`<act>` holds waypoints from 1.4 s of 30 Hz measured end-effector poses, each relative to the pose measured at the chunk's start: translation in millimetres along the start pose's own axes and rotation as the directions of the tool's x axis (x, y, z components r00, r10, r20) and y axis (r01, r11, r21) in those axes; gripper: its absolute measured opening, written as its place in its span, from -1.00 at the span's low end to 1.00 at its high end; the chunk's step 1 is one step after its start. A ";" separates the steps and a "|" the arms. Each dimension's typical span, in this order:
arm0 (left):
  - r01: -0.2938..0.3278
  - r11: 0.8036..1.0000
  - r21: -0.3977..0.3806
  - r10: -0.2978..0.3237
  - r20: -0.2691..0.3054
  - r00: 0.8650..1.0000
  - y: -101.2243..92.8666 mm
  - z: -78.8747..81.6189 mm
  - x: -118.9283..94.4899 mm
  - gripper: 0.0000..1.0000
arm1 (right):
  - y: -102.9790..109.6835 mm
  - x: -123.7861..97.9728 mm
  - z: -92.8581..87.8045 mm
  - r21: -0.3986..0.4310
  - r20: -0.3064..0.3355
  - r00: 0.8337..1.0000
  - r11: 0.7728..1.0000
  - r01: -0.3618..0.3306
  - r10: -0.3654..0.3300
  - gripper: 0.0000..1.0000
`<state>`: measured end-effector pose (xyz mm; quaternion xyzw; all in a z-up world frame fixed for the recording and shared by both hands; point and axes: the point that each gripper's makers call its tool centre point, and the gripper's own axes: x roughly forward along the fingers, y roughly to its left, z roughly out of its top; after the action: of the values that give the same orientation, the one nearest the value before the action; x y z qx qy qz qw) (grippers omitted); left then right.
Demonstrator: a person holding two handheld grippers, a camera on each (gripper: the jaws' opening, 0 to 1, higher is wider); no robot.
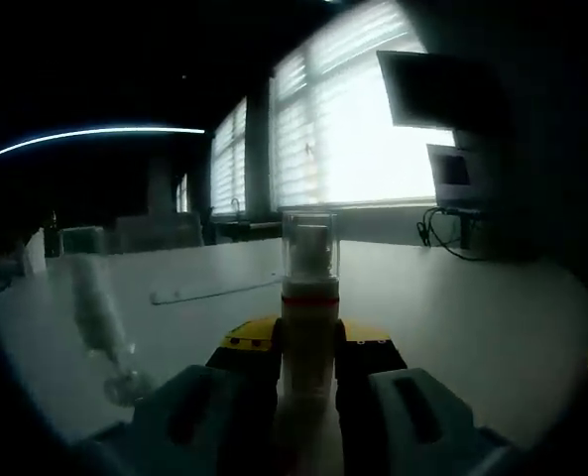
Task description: Clamp pump bottle remove cover press pump head put on cover
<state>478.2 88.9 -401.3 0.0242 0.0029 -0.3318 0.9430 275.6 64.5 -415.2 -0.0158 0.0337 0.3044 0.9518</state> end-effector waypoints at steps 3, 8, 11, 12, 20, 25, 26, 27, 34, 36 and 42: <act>0.003 1.000 -0.008 -0.003 0.000 1.000 -0.8 -1.1 -1.5 -0.73 | 0.0 0.2 -0.1 -0.001 -0.001 1.000 1.000 0.000 0.000 -1.00; 0.009 1.000 0.013 -0.009 0.013 1.000 -2.5 2.2 -4.6 -0.63 | 0.3 0.2 -0.2 -0.001 -0.001 1.000 1.000 0.000 0.000 -1.00; 0.010 1.000 0.012 -0.010 0.013 1.000 -3.7 2.6 -7.4 -0.61 | 0.2 0.1 -0.2 0.000 -0.001 1.000 1.000 0.000 0.000 -1.00; 0.011 1.000 0.010 -0.011 0.013 1.000 -3.6 2.7 -7.6 -0.60 | 0.3 0.1 -0.1 0.000 -0.001 1.000 1.000 0.000 0.000 -1.00; 0.008 1.000 -0.008 -0.008 0.014 1.000 -1.2 4.4 -14.8 -0.60 | 0.6 0.0 -0.1 0.000 -0.001 1.000 1.000 -0.002 0.002 -1.00; 0.015 0.999 -0.032 -0.015 0.001 1.000 -3.1 6.9 -27.3 -0.60 | 0.6 0.2 -0.1 -0.001 -0.002 1.000 1.000 -0.002 0.002 -1.00; 0.016 1.000 -0.018 -0.016 -0.002 1.000 -2.8 8.4 -29.8 -0.60 | 0.6 0.2 -0.2 -0.002 -0.002 1.000 1.000 -0.001 0.001 -1.00; 0.017 1.000 -0.020 -0.017 -0.001 1.000 -2.0 9.4 -31.2 -0.60 | 0.5 0.2 -0.2 -0.003 -0.002 1.000 1.000 -0.001 0.001 -1.00; 0.023 0.999 -0.040 -0.024 -0.004 1.000 1.5 12.5 -50.7 -0.61 | 0.4 -0.2 -0.5 -0.009 -0.004 1.000 1.000 0.000 0.000 -1.00; 0.031 0.998 -0.046 -0.031 -0.006 1.000 -0.7 12.8 -59.9 -0.62 | 0.1 -0.1 -0.4 -0.008 -0.003 1.000 1.000 0.000 0.000 -1.00; 0.045 0.999 -0.031 -0.044 0.003 0.999 -3.0 21.1 -82.8 -0.64 | 0.1 0.1 -0.7 -0.011 -0.004 1.000 1.000 0.003 -0.003 -1.00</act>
<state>411.6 137.3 -378.6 0.0090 0.0075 -0.3526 0.9357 275.6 64.6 -415.8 -0.0219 0.0340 0.3031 0.9521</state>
